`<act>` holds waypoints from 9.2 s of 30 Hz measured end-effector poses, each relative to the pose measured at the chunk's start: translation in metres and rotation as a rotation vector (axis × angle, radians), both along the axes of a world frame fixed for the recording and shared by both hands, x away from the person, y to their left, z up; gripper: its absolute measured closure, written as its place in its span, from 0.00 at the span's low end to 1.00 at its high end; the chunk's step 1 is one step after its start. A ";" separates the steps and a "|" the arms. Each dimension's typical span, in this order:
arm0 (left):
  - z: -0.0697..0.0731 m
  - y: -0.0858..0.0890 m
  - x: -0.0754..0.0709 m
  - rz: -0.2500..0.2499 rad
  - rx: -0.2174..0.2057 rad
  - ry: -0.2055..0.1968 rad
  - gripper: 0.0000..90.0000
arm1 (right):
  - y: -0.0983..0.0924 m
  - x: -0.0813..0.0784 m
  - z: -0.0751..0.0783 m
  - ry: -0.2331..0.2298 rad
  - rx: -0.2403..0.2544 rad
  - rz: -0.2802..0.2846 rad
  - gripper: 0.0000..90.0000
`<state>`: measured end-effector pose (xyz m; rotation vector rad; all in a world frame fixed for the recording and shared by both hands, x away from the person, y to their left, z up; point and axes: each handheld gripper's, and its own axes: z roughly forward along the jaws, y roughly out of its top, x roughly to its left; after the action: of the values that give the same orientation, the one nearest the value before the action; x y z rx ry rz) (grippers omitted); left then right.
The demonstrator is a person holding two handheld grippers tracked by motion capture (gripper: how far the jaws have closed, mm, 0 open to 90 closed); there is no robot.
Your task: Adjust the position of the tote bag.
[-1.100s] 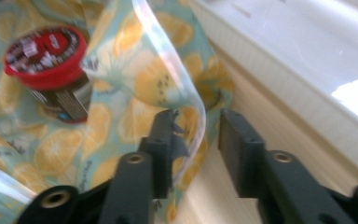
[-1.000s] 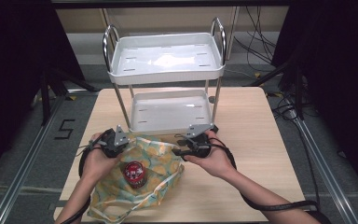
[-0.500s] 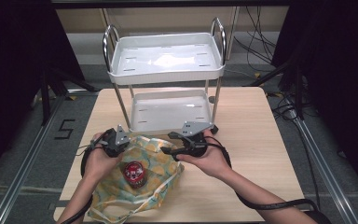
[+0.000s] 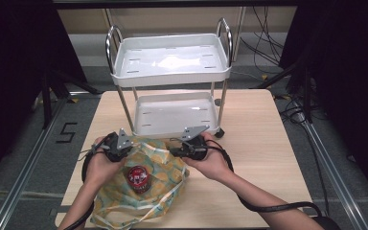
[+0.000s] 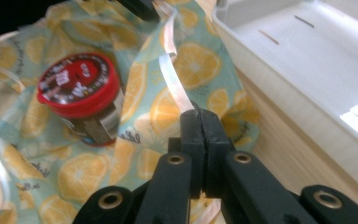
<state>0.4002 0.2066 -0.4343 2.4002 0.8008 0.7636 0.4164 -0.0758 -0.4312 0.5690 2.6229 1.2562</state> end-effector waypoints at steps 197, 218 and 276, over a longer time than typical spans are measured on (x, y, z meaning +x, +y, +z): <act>0.000 0.030 -0.020 0.046 -0.179 0.118 0.49 | 0.004 0.010 -0.012 0.006 -0.028 -0.214 1.00; -0.027 0.033 -0.009 0.066 -0.005 0.182 0.87 | 0.013 0.012 -0.041 0.121 -0.155 -0.196 1.00; -0.004 0.047 -0.035 0.187 -0.268 0.151 0.48 | -0.004 -0.007 -0.003 0.005 0.002 -0.077 0.67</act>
<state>0.3656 0.2531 -0.4380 2.1816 1.1249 0.5099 0.4095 -0.0795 -0.4344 0.6678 2.5779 1.2368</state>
